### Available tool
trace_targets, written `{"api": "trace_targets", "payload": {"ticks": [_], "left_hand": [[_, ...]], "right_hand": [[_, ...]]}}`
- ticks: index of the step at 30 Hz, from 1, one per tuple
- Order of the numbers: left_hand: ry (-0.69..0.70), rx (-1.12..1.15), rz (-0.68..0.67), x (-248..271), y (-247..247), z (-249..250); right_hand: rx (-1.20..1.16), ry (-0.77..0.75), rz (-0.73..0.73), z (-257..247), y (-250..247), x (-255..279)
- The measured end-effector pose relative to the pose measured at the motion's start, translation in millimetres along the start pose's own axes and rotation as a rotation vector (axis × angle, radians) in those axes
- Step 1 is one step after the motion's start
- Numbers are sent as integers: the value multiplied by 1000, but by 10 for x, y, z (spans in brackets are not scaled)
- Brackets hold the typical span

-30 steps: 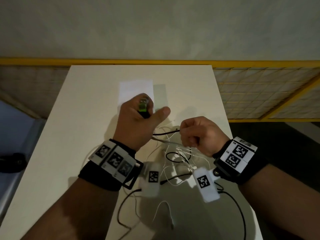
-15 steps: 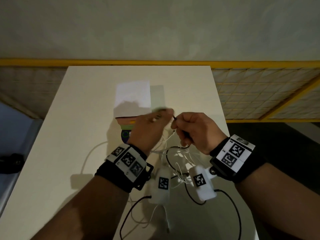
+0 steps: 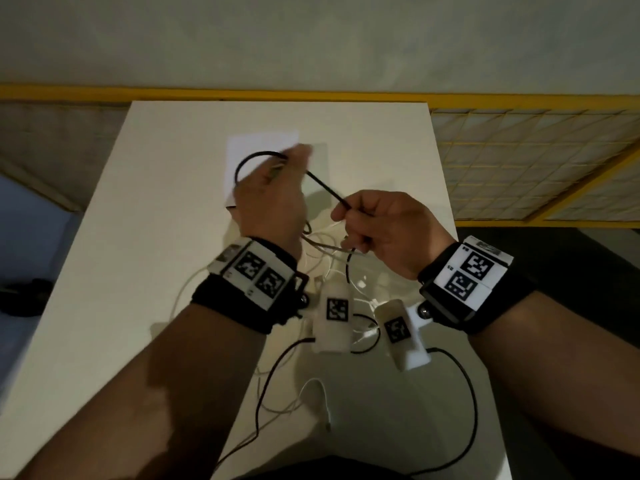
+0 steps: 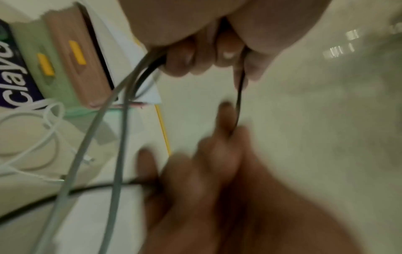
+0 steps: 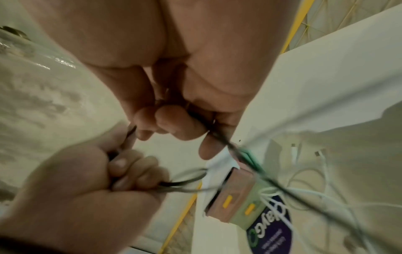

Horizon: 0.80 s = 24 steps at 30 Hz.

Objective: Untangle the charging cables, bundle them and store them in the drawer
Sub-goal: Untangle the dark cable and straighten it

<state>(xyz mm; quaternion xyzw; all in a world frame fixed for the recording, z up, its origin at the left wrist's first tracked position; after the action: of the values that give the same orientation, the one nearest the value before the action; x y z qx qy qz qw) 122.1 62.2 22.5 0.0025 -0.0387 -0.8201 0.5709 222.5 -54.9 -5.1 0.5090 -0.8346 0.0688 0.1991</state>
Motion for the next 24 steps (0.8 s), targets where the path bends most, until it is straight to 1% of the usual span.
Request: {"api": "trace_targets", "payload": {"ticks": [1,2,4,5,6,7,9,10,11,12,13,14,15,16,18,19,20,22,23,24], "left_hand": [[-5,1,26,-36,-66,-31],[13,-19,-25,-17,-34,-47],[79,-77,-283,207,244,-31],[103,-73,-364,305,341,-16],[100,-65,-344,293,335,-18],[72,-32,-257,220,258,-16],[26,49,-38,21,16,12],[25,49,-9,-34,-40,20],[48,24,-33,-57,-41,15],[78,-32,-121,8,49,57],[111,-78,-251,118,189,62],[128,-102,-348,222,302,59],[142,-116,-359,243,333,53],[136,-111,-292,197,289,62],[100,7,-90,50,114,89],[86,41,-48,3,60,76],[98,19,-85,10,80,89],[173,-65,-302,184,284,163],[210,-68,-347,244,335,195],[213,-66,-291,200,295,212]], "right_hand": [[6,5,2,31,-21,1],[8,3,8,46,-34,2],[-26,-1,-1,32,-13,-14],[-45,-3,-14,13,9,-23],[-44,-12,-26,-11,33,-26],[-20,-22,-24,-33,45,-22],[43,-22,16,-39,-2,-13],[61,-12,47,-23,-49,-5],[60,-5,73,-7,-93,-4],[33,-6,83,0,-113,0],[-10,-12,79,-11,-106,5],[-45,-26,69,-41,-83,3],[-52,-43,59,-71,-57,-1],[-30,-55,53,-92,-34,1],[38,-64,58,-109,-42,14],[59,-60,66,-98,-61,15],[68,-60,75,-95,-82,21],[34,-69,74,-111,-74,26],[11,-79,65,-132,-51,28],[10,-90,58,-149,-29,28]]}}
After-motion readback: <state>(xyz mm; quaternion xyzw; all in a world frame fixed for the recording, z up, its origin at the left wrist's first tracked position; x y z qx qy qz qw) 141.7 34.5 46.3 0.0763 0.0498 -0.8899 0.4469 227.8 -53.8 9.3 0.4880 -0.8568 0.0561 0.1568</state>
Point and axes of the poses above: each hand's wrist, its own x-axis away from the middle knuckle, its own y-axis out of the palm, z = x × y, the point moved 9 cm from there along -x, towards the middle knuckle, and after that the axes turned 12 degrees about y, right-handed, at the moved point
